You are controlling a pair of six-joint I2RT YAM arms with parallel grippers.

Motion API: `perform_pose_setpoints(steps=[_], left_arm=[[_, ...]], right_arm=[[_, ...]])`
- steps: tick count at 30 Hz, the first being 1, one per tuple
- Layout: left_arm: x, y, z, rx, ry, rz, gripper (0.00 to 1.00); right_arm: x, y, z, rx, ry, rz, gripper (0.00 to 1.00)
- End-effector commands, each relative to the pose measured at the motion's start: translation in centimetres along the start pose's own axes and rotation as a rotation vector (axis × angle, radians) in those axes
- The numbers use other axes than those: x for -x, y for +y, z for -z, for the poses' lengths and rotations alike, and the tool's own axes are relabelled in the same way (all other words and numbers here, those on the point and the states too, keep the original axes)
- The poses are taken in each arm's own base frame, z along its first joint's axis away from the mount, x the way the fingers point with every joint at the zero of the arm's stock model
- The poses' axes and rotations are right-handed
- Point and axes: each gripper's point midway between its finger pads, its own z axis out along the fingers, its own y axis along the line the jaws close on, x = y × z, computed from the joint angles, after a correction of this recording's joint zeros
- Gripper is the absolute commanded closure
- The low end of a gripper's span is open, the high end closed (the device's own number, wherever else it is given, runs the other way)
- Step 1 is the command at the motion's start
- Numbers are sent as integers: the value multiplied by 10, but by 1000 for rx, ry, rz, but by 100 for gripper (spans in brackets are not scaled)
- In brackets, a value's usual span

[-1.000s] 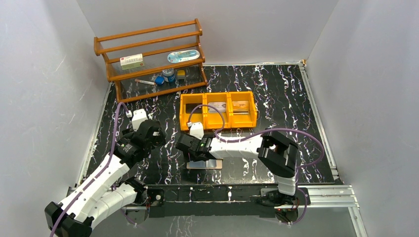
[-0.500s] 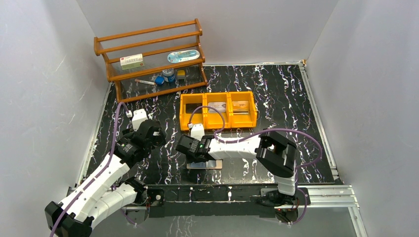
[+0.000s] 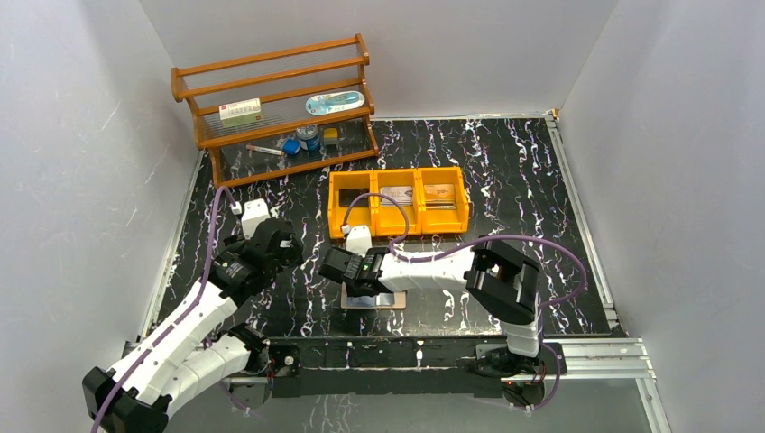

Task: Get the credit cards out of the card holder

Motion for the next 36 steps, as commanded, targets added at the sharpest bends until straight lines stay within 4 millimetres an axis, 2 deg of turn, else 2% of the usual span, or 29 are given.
perform_pose_setpoints(steps=[1, 8, 14, 17, 19, 23, 25, 29, 36], left_arm=[[11, 2, 4, 12, -23, 10, 2], [6, -9, 3, -41, 5, -13, 2], [1, -19, 6, -106, 29, -5, 2], [-3, -35, 11, -204, 50, 15, 2], [-8, -54, 17, -319, 74, 32, 2], [-11, -98, 32, -567, 101, 77, 5], [-14, -112, 37, -643, 123, 86, 6], [-21, -123, 36, -674, 173, 86, 7], [-35, -127, 30, -682, 223, 93, 8]], right_arm=[[2, -4, 1, 5, -9, 1, 68], [18, 13, 21, 200, -29, -66, 82], [26, 11, 35, 345, -39, -173, 84], [29, 5, 42, 402, -49, -221, 84], [32, 1, 47, 451, -61, -254, 84], [25, -18, 47, 483, -56, -320, 84], [20, -27, 46, 485, -57, -349, 84], [11, -51, 46, 456, -86, -401, 83], [-4, -97, 41, 319, -109, -488, 79]])
